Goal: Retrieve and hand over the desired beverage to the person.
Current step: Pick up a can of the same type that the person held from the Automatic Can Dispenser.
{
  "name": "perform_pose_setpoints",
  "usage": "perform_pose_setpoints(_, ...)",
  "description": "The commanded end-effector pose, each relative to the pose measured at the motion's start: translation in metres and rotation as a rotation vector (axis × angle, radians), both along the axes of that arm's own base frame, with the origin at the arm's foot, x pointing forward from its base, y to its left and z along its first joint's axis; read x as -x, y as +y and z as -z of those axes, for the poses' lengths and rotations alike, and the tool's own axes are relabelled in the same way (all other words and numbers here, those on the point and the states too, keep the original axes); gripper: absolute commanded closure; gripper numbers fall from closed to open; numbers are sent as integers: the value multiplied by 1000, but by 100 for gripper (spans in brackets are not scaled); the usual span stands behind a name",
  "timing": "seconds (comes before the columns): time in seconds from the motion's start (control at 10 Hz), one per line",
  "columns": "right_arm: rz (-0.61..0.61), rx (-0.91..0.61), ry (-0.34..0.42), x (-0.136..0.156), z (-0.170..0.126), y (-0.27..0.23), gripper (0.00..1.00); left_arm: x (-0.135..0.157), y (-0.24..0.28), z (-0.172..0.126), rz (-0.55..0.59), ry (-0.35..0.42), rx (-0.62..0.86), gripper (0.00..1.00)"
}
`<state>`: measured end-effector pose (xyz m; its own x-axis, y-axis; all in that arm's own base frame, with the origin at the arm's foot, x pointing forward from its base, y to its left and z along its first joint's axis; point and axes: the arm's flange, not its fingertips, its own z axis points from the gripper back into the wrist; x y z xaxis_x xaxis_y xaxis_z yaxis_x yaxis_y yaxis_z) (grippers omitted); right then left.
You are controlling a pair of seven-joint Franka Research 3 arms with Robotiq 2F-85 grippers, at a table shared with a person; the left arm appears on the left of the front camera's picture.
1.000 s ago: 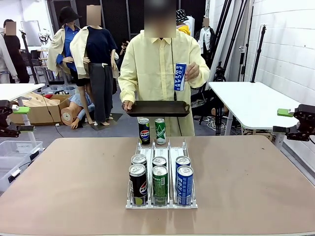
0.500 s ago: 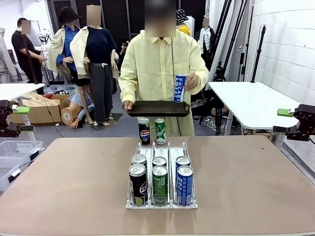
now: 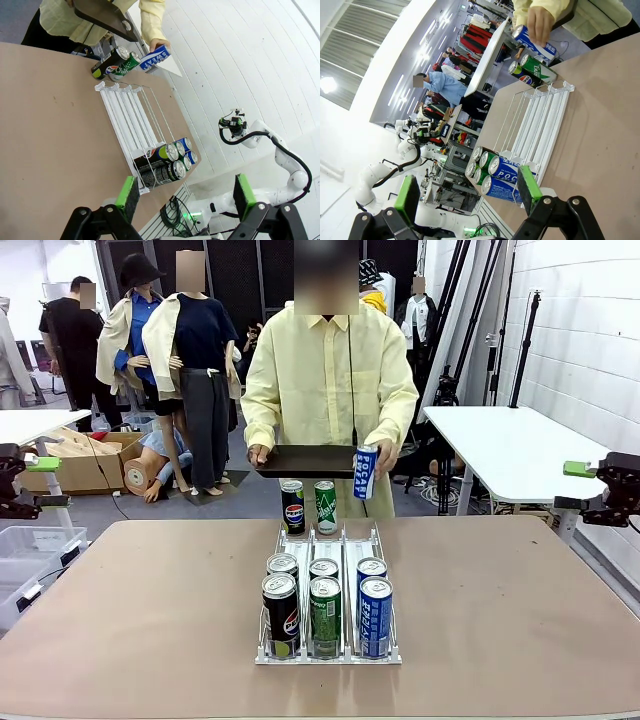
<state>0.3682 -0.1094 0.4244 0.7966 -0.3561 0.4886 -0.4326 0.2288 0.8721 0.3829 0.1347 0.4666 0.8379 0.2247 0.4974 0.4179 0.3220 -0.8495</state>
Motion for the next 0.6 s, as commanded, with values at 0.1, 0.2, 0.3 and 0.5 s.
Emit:
perform_pose_setpoints(0.1, 1, -17, 0, 2, 2, 3, 0, 2, 1, -1, -3, -1, 19, 0)
perform_pose_setpoints(0.2, 1, -17, 0, 2, 2, 3, 0, 2, 1, -1, -3, -1, 19, 0)
perform_pose_setpoints(0.3, 1, -17, 0, 2, 2, 3, 0, 2, 1, -1, -3, -1, 19, 0)
perform_pose_setpoints(0.5, 1, -17, 0, 2, 2, 3, 0, 2, 1, -1, -3, -1, 19, 0)
